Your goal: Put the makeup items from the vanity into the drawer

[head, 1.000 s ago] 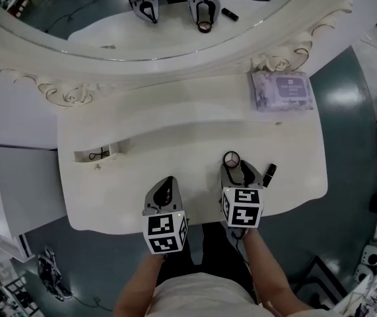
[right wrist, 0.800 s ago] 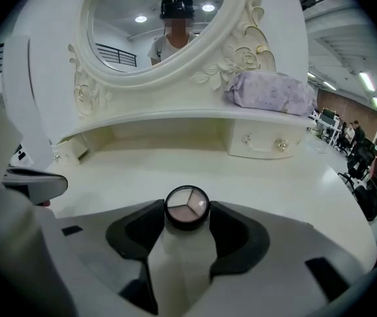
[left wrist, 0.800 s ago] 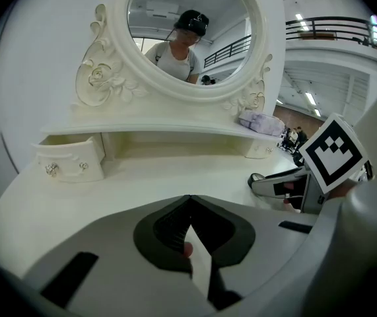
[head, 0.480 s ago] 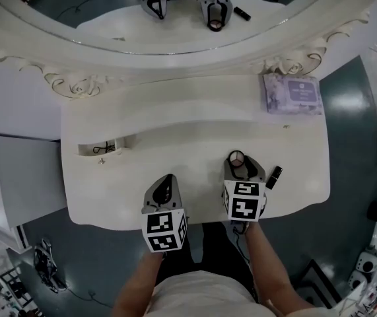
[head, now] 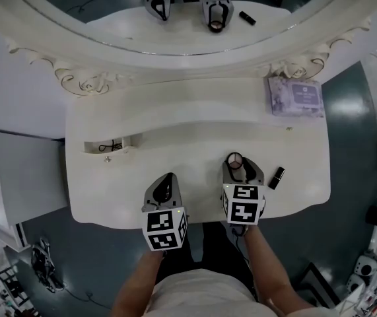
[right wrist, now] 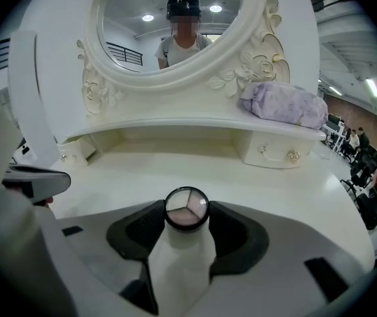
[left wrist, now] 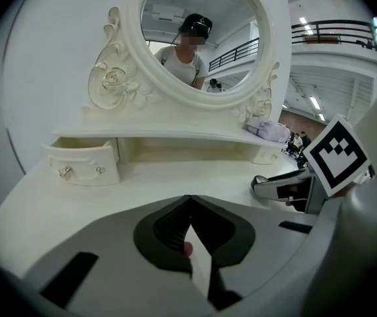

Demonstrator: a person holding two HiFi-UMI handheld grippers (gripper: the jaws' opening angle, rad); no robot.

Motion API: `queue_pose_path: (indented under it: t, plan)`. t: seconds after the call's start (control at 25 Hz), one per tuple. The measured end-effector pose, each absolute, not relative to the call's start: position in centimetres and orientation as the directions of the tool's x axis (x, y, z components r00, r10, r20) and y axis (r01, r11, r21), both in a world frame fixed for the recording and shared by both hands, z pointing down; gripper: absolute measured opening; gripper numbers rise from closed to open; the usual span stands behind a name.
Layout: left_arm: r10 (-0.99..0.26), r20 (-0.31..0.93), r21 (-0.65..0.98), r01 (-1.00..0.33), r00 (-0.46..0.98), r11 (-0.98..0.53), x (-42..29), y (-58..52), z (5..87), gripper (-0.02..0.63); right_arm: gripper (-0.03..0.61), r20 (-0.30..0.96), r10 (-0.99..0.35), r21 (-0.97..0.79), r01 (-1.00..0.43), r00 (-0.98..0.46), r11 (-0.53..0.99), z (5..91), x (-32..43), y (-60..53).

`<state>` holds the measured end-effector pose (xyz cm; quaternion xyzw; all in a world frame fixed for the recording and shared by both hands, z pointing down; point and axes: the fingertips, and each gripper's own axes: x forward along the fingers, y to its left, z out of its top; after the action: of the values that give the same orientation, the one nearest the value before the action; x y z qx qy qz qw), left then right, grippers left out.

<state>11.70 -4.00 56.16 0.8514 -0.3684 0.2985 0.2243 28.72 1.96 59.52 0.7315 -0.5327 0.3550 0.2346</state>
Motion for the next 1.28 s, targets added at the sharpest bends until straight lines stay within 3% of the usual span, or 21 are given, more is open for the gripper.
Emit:
queue_pose_path:
  t: [1.28]
  plan:
    - [-0.768,0.504,0.172,-0.917,0.395,-0.359,-5.5,-9.5,47.7,0.008,0.221,0.661,-0.748,-0.014,-0.997,-0.064,0.072,50.0,10.0,-7.0]
